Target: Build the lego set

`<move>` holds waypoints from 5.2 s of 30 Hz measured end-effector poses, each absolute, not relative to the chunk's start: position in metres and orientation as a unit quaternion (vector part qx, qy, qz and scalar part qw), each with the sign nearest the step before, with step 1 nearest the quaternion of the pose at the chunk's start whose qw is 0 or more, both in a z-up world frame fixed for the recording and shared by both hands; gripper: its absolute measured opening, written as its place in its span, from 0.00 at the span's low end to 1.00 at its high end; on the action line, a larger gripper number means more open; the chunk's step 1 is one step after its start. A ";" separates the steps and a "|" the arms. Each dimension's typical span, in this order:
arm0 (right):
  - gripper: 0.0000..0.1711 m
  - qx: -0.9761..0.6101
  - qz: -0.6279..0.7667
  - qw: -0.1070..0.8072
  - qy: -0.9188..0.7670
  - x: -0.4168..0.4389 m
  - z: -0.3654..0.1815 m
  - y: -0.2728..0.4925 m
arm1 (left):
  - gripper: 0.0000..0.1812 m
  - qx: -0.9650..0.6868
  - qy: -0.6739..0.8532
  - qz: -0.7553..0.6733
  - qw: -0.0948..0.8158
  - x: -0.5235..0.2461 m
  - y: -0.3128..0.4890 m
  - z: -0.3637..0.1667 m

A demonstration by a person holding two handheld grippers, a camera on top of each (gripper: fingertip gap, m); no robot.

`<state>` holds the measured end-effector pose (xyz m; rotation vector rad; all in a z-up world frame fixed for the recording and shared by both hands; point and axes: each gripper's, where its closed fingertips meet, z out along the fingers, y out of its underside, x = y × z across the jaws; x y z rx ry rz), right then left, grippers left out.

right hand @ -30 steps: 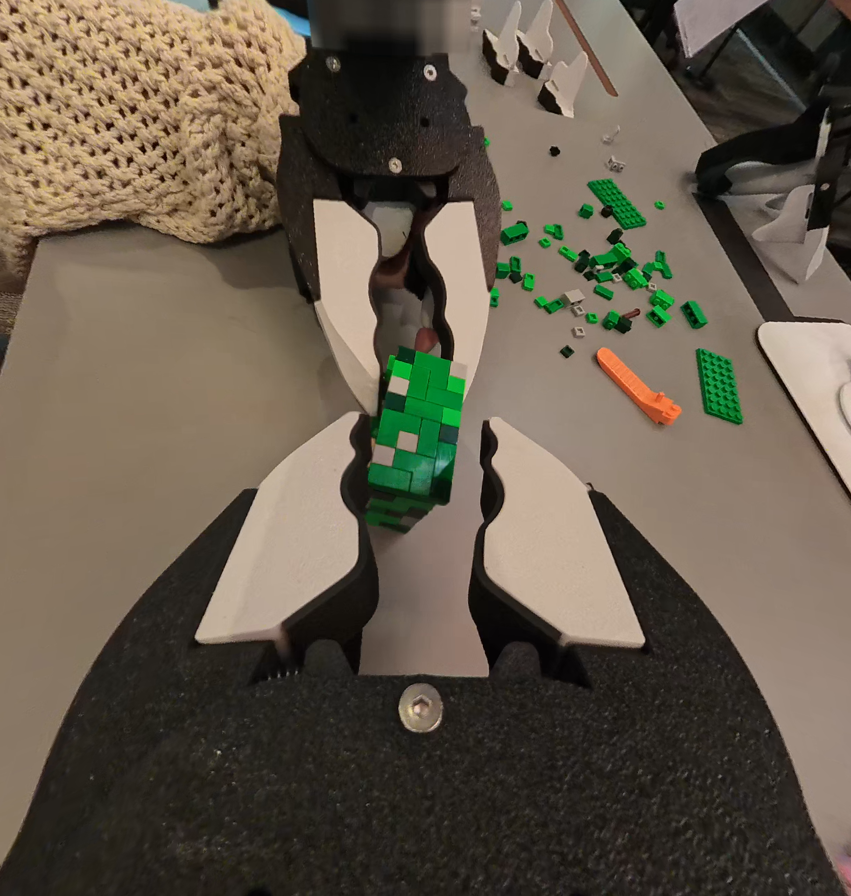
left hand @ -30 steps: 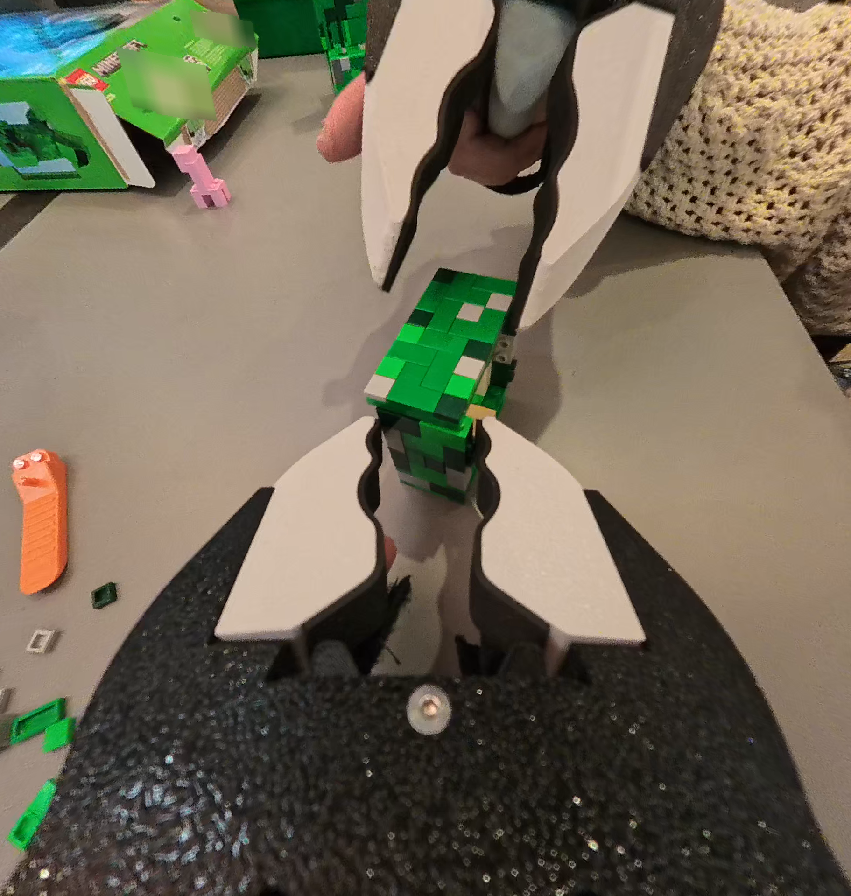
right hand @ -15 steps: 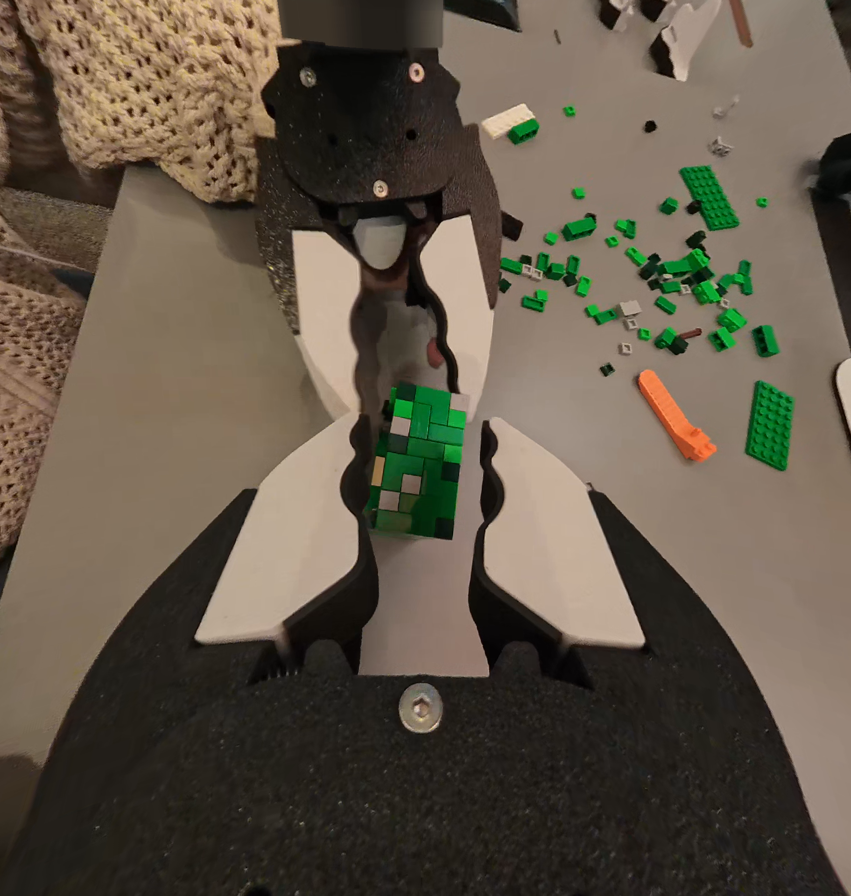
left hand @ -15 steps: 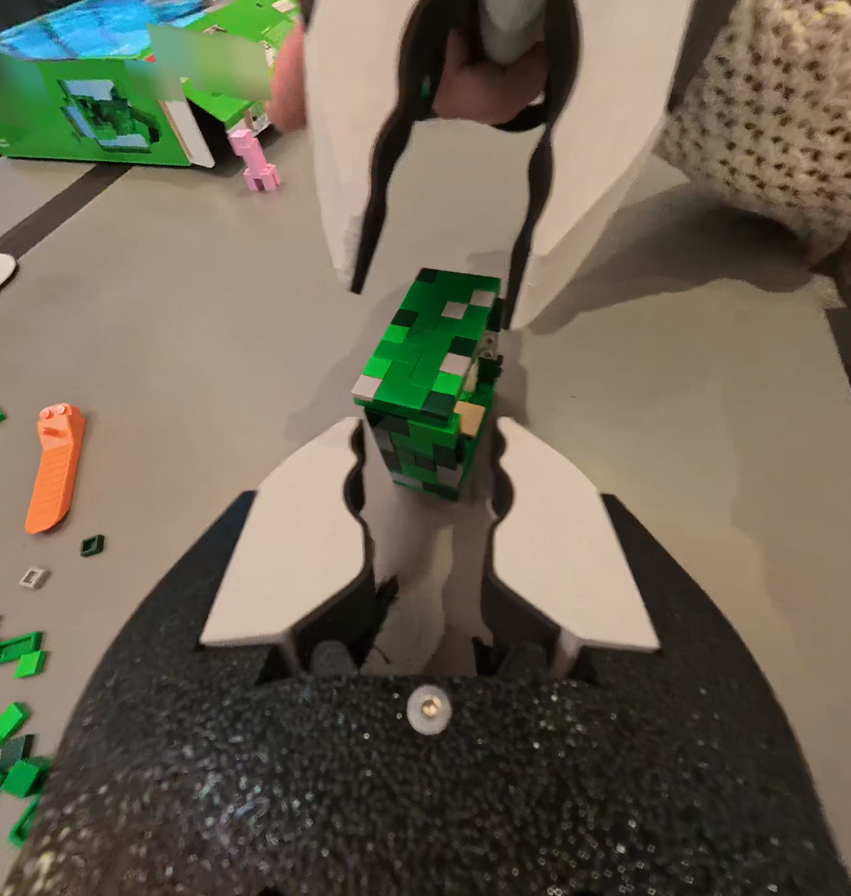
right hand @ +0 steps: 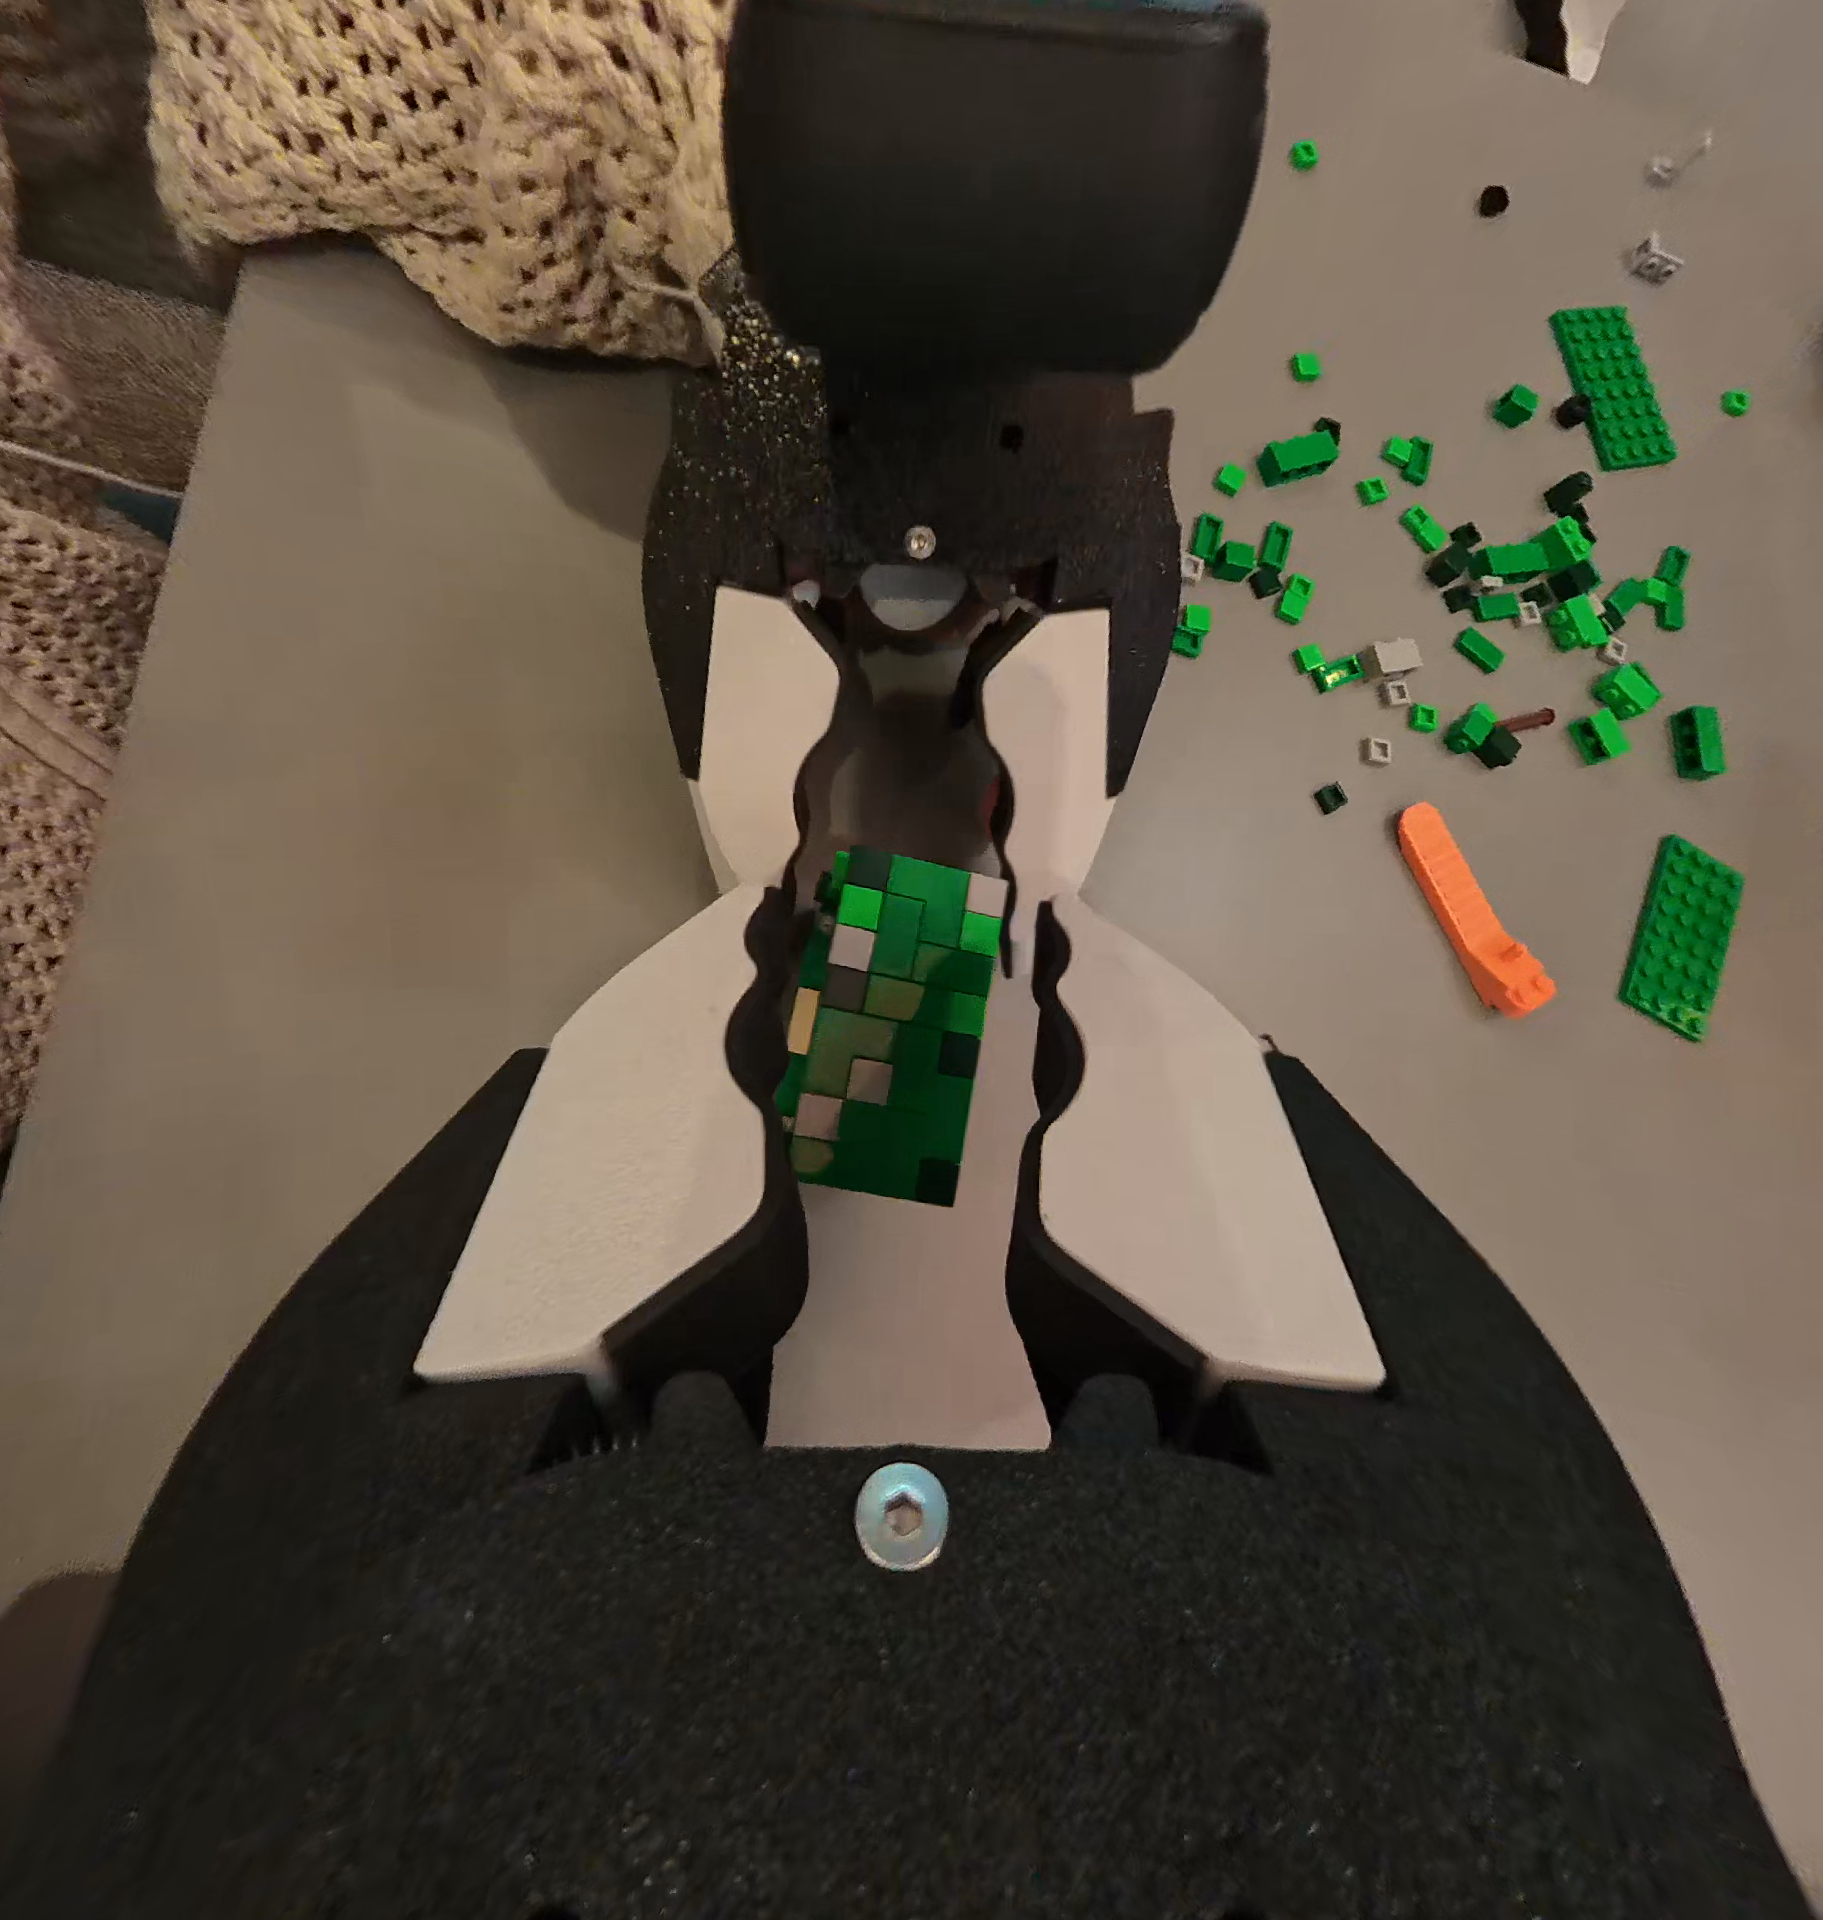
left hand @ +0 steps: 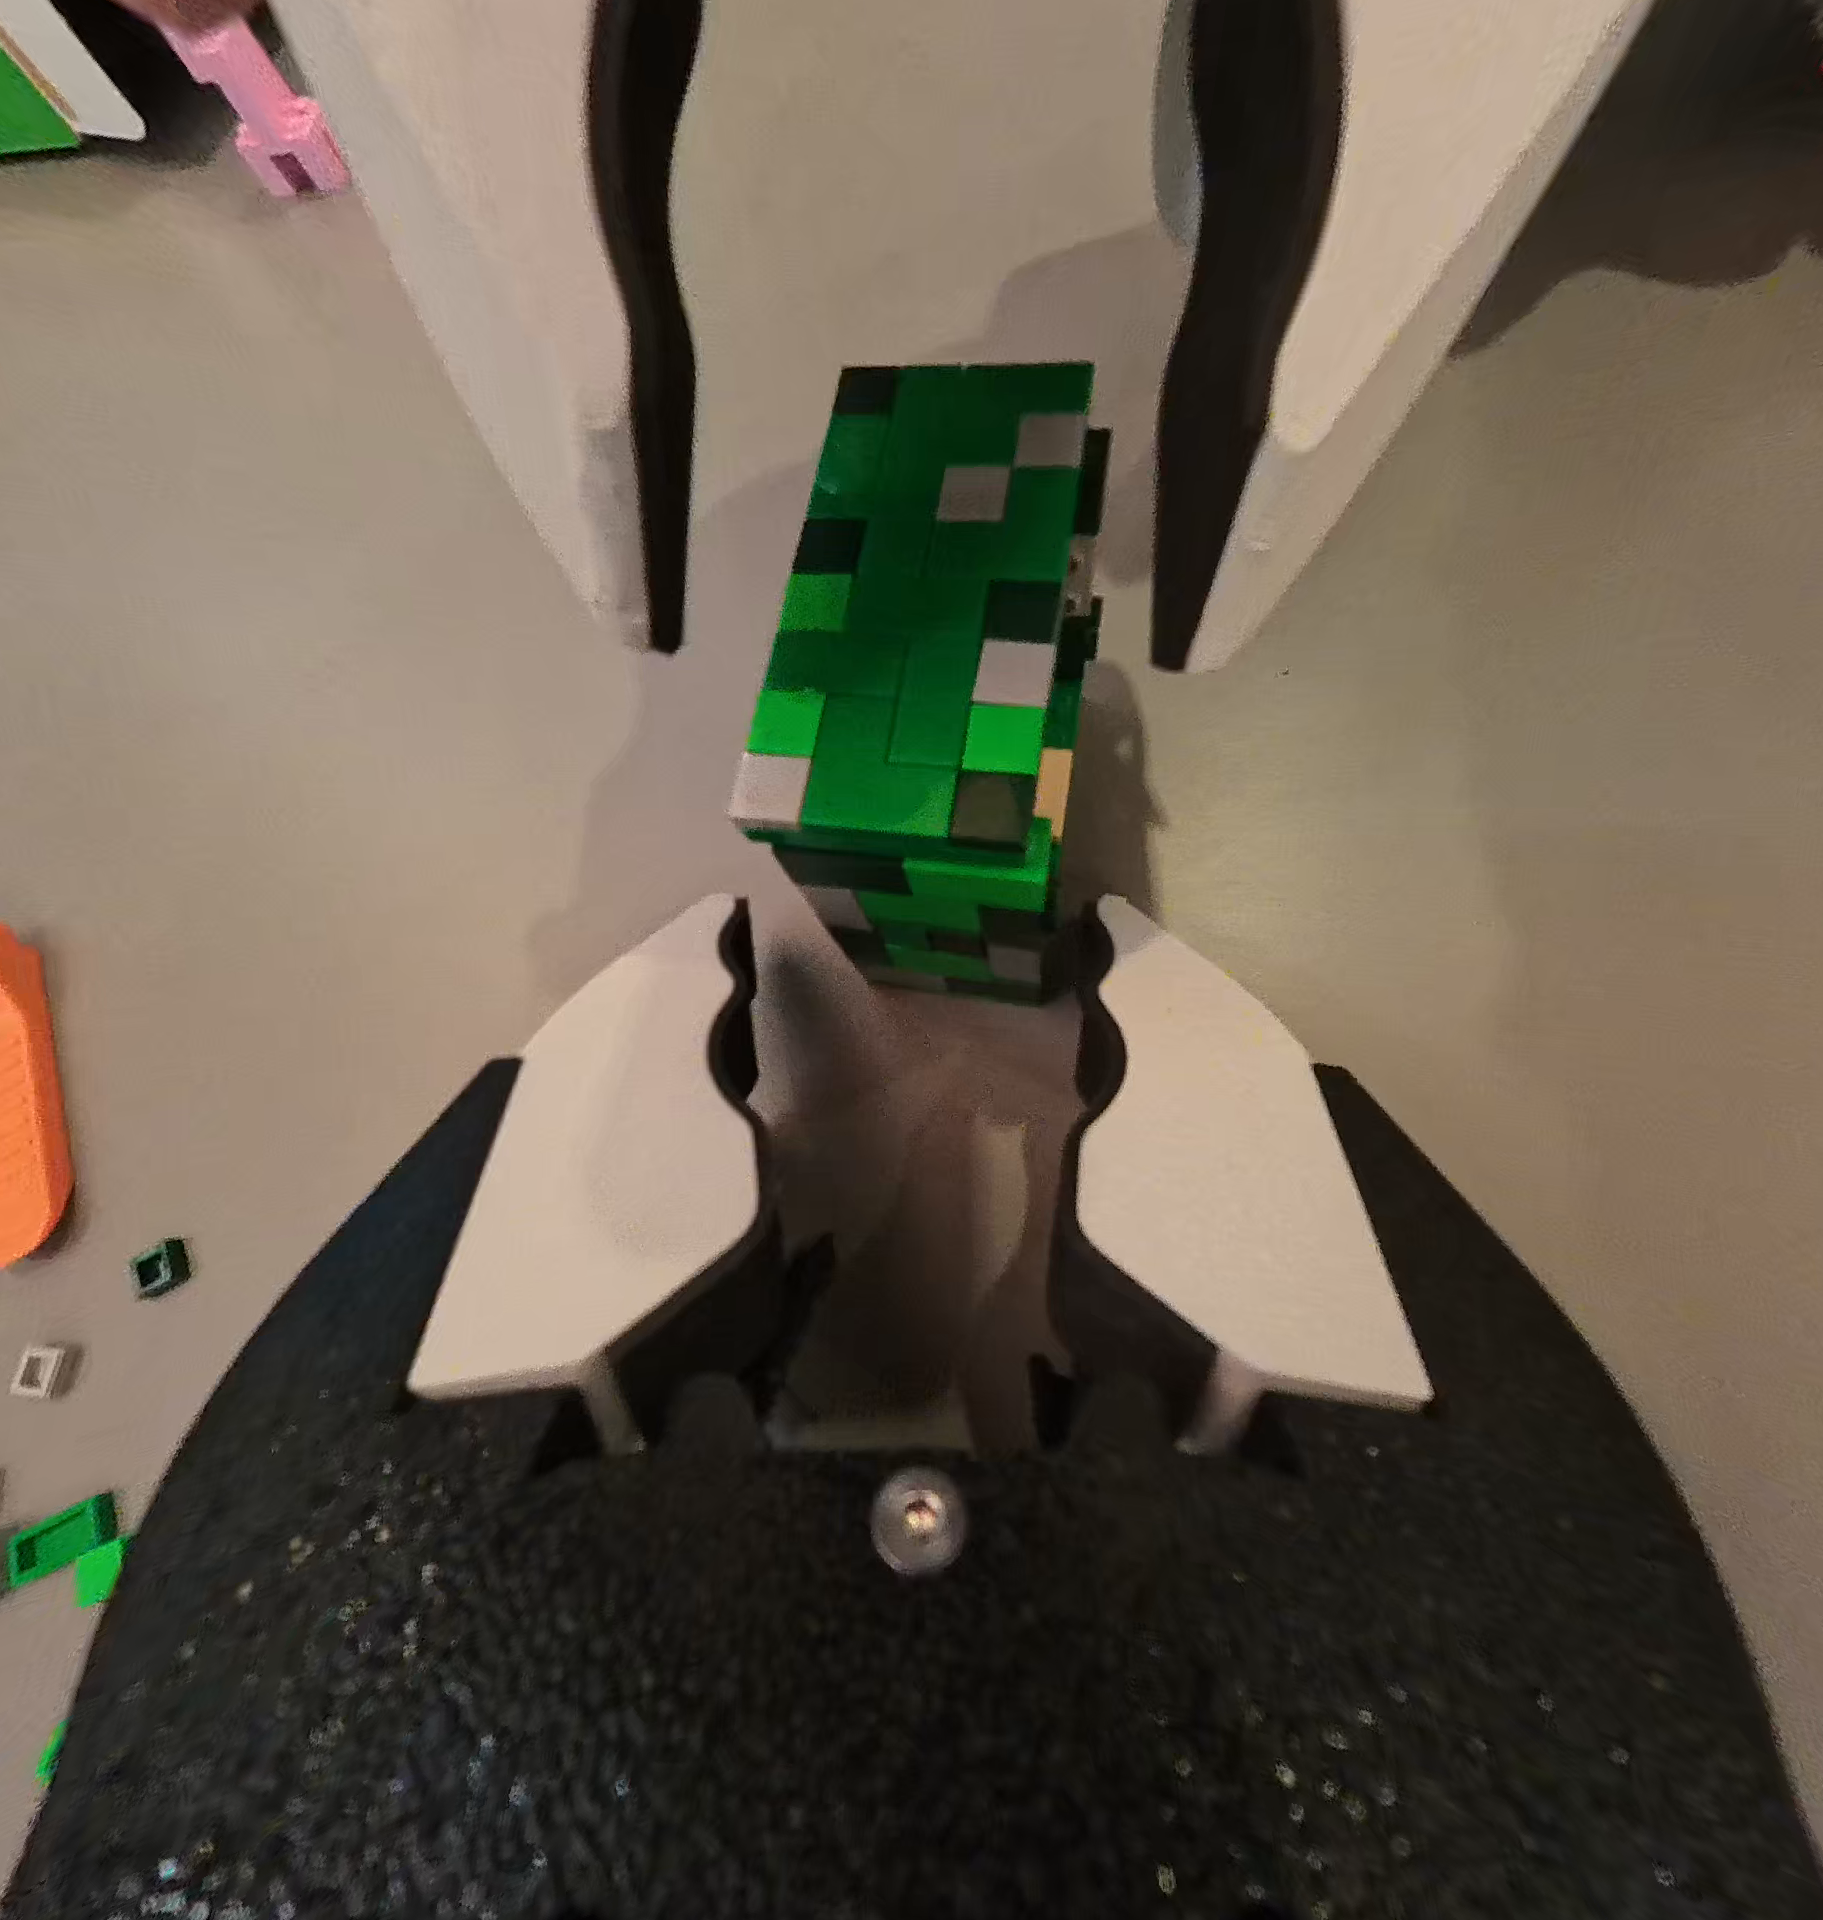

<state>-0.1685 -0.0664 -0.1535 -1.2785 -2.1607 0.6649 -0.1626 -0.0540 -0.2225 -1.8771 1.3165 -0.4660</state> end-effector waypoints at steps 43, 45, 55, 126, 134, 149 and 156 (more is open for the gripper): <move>0.41 -0.379 -0.084 0.537 -0.749 -0.151 -0.154 -0.057 | 0.21 -0.763 0.444 -0.246 0.400 -0.169 -0.039 -0.209; 0.45 -0.373 -0.108 0.547 -0.741 -0.149 -0.155 -0.054 | 0.21 -0.765 0.435 -0.251 0.403 -0.170 -0.037 -0.208; 0.57 -0.281 -0.263 0.546 -0.744 -0.167 -0.169 -0.041 | 0.21 -0.783 0.399 -0.266 0.397 -0.168 -0.038 -0.204; 0.49 -0.249 -0.337 0.524 -0.741 -0.174 -0.185 -0.028 | 0.21 -0.806 0.391 -0.239 0.375 -0.161 -0.047 -0.208; 0.47 -0.238 -0.338 0.524 -0.745 -0.175 -0.186 -0.029 | 0.21 -0.808 0.391 -0.233 0.374 -0.161 -0.047 -0.209; 0.47 -0.229 -0.388 0.500 -0.740 -0.174 -0.185 -0.029 | 0.21 -0.820 0.370 -0.236 0.368 -0.160 -0.047 -0.211; 0.48 -0.246 -0.361 0.509 -0.742 -0.173 -0.184 -0.030 | 0.22 -0.812 0.378 -0.240 0.375 -0.158 -0.046 -0.210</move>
